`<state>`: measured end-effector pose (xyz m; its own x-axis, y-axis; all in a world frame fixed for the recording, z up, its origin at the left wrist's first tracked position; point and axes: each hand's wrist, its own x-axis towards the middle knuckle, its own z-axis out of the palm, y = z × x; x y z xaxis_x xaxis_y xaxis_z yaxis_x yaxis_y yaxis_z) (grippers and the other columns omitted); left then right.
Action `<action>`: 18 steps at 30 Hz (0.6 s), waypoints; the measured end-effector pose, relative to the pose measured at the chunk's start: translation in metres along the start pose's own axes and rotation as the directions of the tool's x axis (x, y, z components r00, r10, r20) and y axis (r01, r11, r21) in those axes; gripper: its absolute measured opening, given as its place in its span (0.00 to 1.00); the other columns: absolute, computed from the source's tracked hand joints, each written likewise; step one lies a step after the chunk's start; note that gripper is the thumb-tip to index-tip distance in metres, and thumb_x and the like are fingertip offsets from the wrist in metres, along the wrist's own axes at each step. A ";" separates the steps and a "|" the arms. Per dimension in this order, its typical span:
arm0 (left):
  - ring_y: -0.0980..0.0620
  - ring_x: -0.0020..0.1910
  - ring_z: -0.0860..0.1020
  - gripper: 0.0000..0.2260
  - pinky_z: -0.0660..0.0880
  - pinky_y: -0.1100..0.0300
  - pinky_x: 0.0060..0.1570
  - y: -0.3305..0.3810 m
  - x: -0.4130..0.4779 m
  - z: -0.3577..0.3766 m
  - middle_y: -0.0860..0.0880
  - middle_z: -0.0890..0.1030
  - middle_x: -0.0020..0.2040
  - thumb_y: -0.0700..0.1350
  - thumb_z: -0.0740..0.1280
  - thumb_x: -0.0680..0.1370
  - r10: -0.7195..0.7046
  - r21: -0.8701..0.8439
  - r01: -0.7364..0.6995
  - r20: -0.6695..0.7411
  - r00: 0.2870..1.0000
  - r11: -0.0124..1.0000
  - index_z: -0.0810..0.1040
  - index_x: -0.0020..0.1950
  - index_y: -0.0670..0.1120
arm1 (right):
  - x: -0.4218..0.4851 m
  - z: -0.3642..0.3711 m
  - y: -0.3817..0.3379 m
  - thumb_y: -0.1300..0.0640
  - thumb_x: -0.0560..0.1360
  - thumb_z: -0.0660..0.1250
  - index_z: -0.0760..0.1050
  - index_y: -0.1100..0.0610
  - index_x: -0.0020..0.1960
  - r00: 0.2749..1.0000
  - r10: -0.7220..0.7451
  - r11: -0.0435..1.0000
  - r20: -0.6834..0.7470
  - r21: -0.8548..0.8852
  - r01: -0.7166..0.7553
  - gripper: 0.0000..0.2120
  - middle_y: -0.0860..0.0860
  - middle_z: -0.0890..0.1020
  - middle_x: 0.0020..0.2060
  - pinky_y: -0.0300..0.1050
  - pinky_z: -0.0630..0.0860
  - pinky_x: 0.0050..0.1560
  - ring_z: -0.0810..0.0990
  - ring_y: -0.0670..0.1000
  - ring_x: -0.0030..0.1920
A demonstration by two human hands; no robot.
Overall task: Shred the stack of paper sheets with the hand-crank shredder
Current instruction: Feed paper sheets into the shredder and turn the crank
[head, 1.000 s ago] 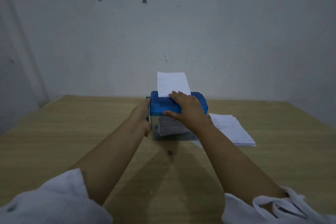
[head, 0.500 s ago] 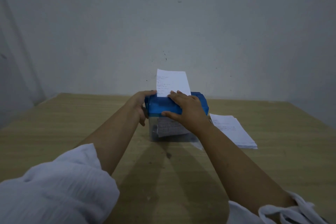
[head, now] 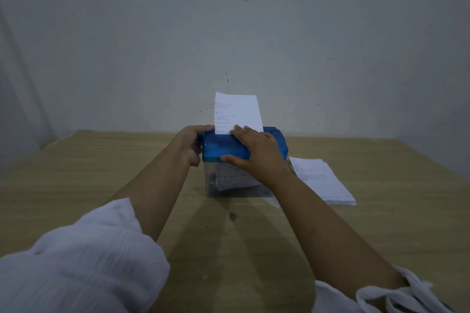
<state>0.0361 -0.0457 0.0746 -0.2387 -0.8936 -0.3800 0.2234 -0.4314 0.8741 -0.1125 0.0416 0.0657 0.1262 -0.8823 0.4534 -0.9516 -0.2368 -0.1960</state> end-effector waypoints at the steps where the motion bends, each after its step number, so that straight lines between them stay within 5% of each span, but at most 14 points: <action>1: 0.44 0.59 0.76 0.20 0.78 0.52 0.35 0.000 0.000 0.000 0.43 0.75 0.65 0.44 0.71 0.72 0.000 -0.005 0.000 0.007 1.000 1.000 0.75 0.62 0.40 | 0.000 0.000 0.000 0.38 0.74 0.61 0.62 0.51 0.73 1.000 0.005 1.000 0.002 -0.005 -0.005 0.32 0.47 0.64 0.73 0.47 0.52 0.71 0.61 0.47 0.72; 12: 0.44 0.52 0.77 0.19 0.76 0.52 0.34 0.002 0.001 0.006 0.41 0.76 0.62 0.39 0.68 0.74 0.122 -0.020 -0.122 0.013 0.992 0.992 0.73 0.64 0.39 | 0.003 0.001 0.000 0.38 0.74 0.62 0.62 0.51 0.73 1.000 0.026 1.000 -0.007 0.000 -0.026 0.31 0.47 0.67 0.71 0.46 0.53 0.69 0.65 0.46 0.69; 18: 0.45 0.43 0.78 0.12 0.77 0.54 0.31 -0.001 -0.002 0.006 0.43 0.79 0.51 0.40 0.66 0.75 0.101 -0.094 -0.096 0.046 0.994 0.991 0.74 0.58 0.40 | 0.003 0.002 -0.002 0.38 0.75 0.59 0.57 0.51 0.75 0.999 0.036 0.998 0.023 -0.049 -0.035 0.33 0.47 0.61 0.74 0.48 0.50 0.71 0.54 0.48 0.75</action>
<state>0.0310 -0.0424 0.0764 -0.2578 -0.9261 -0.2756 0.3331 -0.3529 0.8743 -0.1102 0.0388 0.0652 0.0982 -0.8996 0.4256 -0.9679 -0.1857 -0.1692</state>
